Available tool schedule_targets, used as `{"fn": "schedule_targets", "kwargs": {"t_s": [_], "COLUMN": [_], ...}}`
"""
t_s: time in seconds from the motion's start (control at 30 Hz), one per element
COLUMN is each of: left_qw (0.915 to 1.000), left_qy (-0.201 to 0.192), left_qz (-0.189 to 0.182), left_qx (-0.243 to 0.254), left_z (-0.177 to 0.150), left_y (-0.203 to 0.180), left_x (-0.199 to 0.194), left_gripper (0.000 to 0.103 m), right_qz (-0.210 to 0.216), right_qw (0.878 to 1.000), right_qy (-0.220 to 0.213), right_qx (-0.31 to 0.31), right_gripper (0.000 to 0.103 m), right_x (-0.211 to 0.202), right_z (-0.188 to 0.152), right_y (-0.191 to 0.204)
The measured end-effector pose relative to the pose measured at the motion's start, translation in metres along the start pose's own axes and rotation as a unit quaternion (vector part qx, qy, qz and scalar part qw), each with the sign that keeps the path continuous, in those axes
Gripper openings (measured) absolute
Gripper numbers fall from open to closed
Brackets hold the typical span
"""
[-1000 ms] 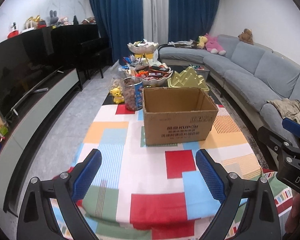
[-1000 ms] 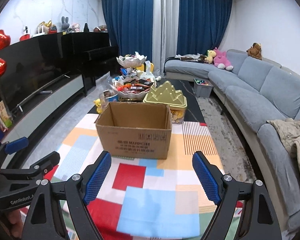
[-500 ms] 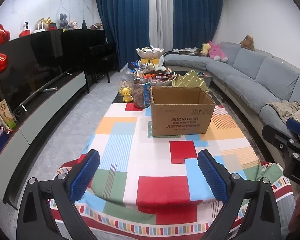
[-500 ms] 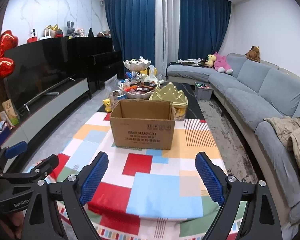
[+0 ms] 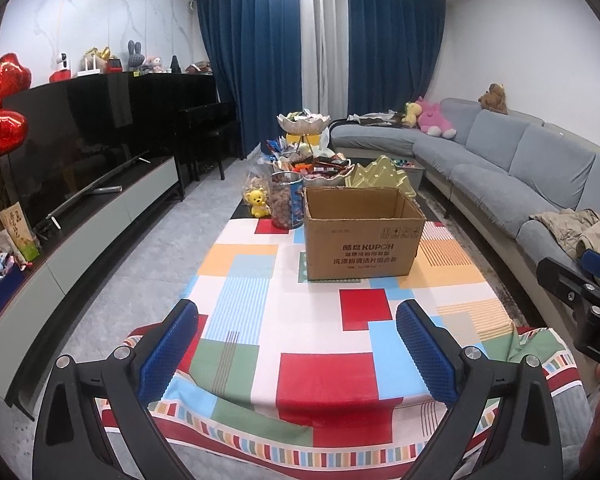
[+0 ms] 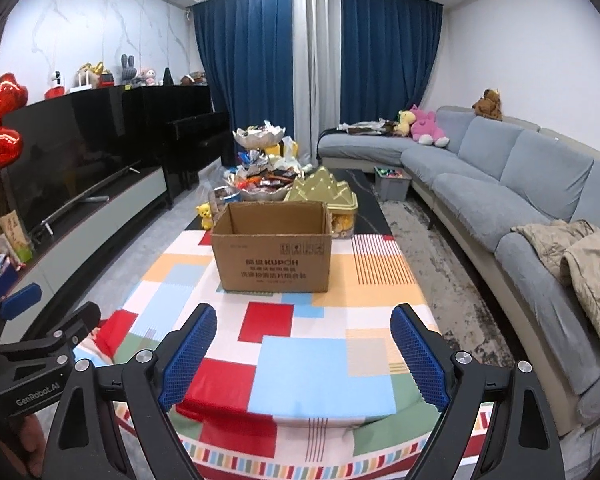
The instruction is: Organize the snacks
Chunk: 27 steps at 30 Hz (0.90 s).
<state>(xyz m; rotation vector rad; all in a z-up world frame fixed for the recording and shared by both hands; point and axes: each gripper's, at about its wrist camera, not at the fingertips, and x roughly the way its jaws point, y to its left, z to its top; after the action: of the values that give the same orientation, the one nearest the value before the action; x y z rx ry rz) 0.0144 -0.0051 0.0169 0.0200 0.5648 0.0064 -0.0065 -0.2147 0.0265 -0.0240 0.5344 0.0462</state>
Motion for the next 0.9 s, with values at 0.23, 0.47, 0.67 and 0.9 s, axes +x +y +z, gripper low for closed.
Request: {"fn": "schedule_targets", "kwargs": {"t_s": [0.23, 0.47, 0.67, 0.9], "left_qw": [1.0000, 0.9999, 0.9999, 0.9999], "left_qy": [-0.007, -0.008, -0.008, -0.008], "left_qz": [0.005, 0.006, 0.007, 0.006], "left_qx": [0.002, 0.002, 0.002, 0.004], "left_z": [-0.001, -0.001, -0.001, 0.000], "left_y": [0.001, 0.001, 0.001, 0.001], "left_x": [-0.008, -0.008, -0.010, -0.011], "left_gripper": [0.101, 0.101, 0.101, 0.101], "right_qz": [0.000, 0.000, 0.001, -0.001], "right_qw": [1.000, 1.000, 1.000, 1.000], "right_qy": [-0.005, -0.008, -0.006, -0.005], "right_qx": [0.003, 0.003, 0.003, 0.006], "right_gripper": [0.090, 0.090, 0.090, 0.090], "right_x": [-0.005, -0.007, -0.007, -0.008], "right_z": [-0.001, -0.001, -0.001, 0.000], "right_y": [-0.002, -0.001, -0.001, -0.001]}}
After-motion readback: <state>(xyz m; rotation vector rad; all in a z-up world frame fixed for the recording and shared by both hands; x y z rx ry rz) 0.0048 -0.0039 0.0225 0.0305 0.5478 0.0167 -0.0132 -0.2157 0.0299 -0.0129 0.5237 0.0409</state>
